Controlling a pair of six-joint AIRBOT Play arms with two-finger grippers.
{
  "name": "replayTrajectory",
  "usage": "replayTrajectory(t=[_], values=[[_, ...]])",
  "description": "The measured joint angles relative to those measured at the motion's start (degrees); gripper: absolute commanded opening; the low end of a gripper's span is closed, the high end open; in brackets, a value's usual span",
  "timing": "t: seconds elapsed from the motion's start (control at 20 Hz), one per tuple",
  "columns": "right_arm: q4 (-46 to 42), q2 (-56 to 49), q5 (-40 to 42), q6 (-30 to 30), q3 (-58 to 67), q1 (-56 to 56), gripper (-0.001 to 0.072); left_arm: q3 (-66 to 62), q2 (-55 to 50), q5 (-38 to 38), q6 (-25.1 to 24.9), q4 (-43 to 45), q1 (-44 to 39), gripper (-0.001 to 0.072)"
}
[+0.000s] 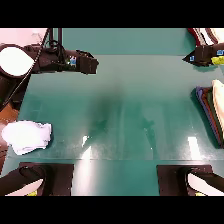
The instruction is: Fold the shirts.
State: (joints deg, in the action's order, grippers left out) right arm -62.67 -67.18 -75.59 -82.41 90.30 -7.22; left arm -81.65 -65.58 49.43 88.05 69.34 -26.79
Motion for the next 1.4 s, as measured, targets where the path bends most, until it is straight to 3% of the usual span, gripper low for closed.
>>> replayTrajectory(t=[0.85, 1.0, 1.15, 1.2, 1.25, 1.3, 1.4], values=[[0.0, 0.0, -1.0, 0.0, 0.0, 0.0, 0.0021, -0.2, 0.3, -0.9, 0.2, -0.5, 0.5, 0.0023], [0.0, 0.0, -1.9, 0.0, 0.0, 0.0, 0.0021, -0.2, 3.4, 6.3, 0.5, 1.6, 3.7, 0.0023], [0.0, 0.0, -2.5, 0.0, 0.0, 0.0, 0.0021, 3.3, 10.2, 16.8, 1.5, 9.4, 7.8, 0.0026], [0.0, 0.0, -2.6, 0.0, 0.0, 0.0, 0.0022, 5.6, 13.0, 20.3, 2.1, 12.6, 9.4, 0.0183], [0.0, 0.0, -2.7, 0.0, 0.0, 0.0, 0.0021, 8.3, 15.6, 23.7, 2.9, 15.7, 10.9, 0.0516], [0.0, 0.0, -2.8, 0.0, 0.0, 0.0, 0.0022, 11.8, 18.2, 26.8, 3.7, 19.0, 12.6, 0.0627], [0.0, 0.0, -2.9, 0.0, 0.0, 0.0, 0.0021, 19.7, 22.6, 31.1, 5.9, 25.2, 15.6, 0.0608]])
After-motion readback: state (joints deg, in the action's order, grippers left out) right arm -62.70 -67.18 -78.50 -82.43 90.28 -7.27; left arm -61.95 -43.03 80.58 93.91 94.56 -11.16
